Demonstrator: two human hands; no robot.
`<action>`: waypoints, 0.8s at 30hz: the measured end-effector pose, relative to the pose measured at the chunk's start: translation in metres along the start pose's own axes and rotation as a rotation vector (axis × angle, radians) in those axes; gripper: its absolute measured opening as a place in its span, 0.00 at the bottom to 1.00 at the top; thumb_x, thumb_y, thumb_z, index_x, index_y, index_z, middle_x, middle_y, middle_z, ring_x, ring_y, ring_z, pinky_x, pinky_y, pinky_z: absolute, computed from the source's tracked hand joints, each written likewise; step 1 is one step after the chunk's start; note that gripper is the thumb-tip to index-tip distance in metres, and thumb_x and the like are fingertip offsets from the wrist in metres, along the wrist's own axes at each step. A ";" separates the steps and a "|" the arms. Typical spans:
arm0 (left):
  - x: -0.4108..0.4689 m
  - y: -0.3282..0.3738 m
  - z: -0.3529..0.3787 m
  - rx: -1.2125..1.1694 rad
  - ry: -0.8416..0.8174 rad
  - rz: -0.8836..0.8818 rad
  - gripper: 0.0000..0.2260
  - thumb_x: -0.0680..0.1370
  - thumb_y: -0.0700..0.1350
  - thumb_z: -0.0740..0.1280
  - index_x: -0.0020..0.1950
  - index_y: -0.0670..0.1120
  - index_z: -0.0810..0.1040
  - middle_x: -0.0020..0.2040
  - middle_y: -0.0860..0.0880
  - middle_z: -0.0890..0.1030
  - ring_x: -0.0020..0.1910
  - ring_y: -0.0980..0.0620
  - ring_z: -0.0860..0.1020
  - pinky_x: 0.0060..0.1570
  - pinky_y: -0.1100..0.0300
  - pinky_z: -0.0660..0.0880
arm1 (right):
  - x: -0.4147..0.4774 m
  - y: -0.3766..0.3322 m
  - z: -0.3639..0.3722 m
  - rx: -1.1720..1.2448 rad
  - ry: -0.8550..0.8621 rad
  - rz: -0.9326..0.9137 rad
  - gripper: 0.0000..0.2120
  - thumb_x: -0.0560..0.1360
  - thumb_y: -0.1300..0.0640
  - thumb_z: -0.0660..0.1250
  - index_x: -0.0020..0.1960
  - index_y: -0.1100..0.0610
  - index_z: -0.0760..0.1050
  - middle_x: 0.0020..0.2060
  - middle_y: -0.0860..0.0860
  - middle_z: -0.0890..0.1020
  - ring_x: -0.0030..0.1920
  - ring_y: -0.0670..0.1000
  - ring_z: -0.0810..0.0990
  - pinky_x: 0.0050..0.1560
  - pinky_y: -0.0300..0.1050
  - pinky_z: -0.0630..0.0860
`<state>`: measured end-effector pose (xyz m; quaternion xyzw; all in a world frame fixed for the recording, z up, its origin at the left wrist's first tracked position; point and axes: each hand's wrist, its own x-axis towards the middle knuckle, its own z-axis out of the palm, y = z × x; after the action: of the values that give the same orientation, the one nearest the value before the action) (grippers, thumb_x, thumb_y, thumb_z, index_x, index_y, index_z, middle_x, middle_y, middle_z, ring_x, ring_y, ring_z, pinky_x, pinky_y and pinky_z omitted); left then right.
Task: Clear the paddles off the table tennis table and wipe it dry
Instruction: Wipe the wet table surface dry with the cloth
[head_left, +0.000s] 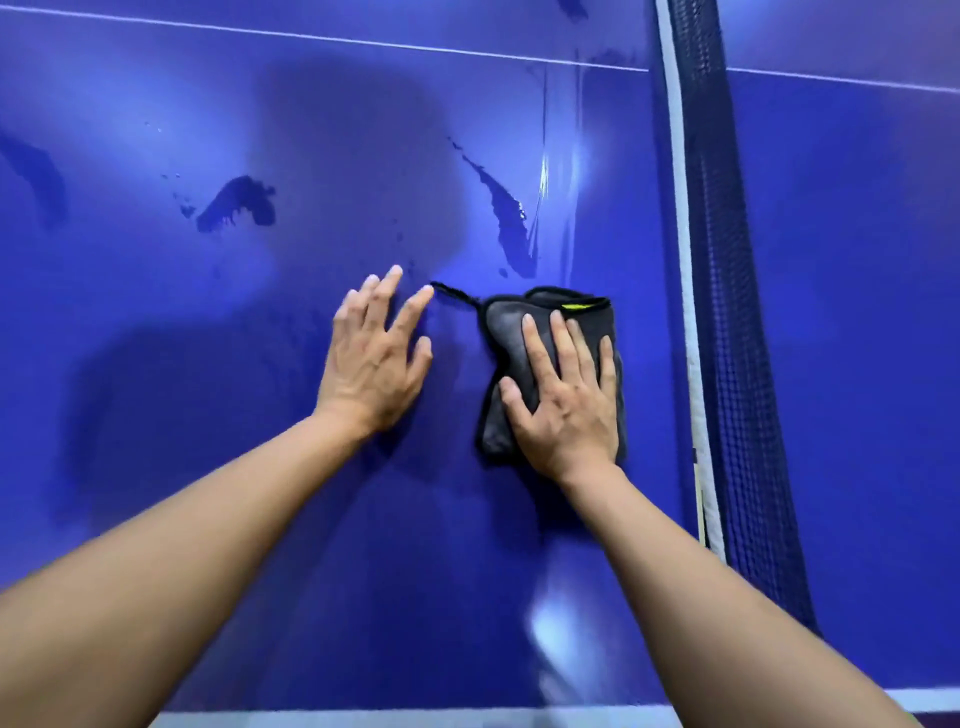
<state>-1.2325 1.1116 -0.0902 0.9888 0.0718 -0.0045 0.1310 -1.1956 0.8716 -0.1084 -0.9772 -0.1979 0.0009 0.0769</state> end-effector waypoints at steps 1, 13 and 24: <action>0.025 -0.013 -0.005 0.009 0.018 -0.033 0.26 0.81 0.54 0.55 0.77 0.49 0.69 0.79 0.39 0.64 0.75 0.34 0.64 0.74 0.38 0.60 | 0.020 0.002 0.000 0.001 0.009 -0.010 0.34 0.79 0.36 0.56 0.82 0.46 0.55 0.82 0.51 0.56 0.82 0.51 0.54 0.81 0.60 0.45; 0.115 -0.065 -0.005 0.141 -0.140 -0.192 0.28 0.82 0.63 0.43 0.82 0.63 0.41 0.84 0.49 0.42 0.82 0.42 0.42 0.78 0.41 0.38 | 0.329 0.014 0.002 0.000 -0.021 -0.004 0.35 0.78 0.33 0.48 0.83 0.44 0.52 0.82 0.51 0.55 0.82 0.50 0.51 0.80 0.59 0.41; 0.112 -0.064 -0.016 0.125 -0.208 -0.212 0.27 0.84 0.62 0.45 0.80 0.65 0.38 0.82 0.53 0.36 0.81 0.46 0.36 0.78 0.45 0.33 | 0.386 -0.008 -0.005 0.002 -0.073 -0.014 0.34 0.80 0.36 0.46 0.83 0.46 0.49 0.83 0.53 0.51 0.82 0.51 0.48 0.80 0.60 0.39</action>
<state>-1.1308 1.1931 -0.0941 0.9760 0.1615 -0.1254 0.0747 -0.8427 1.0278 -0.0915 -0.9750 -0.2076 0.0359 0.0706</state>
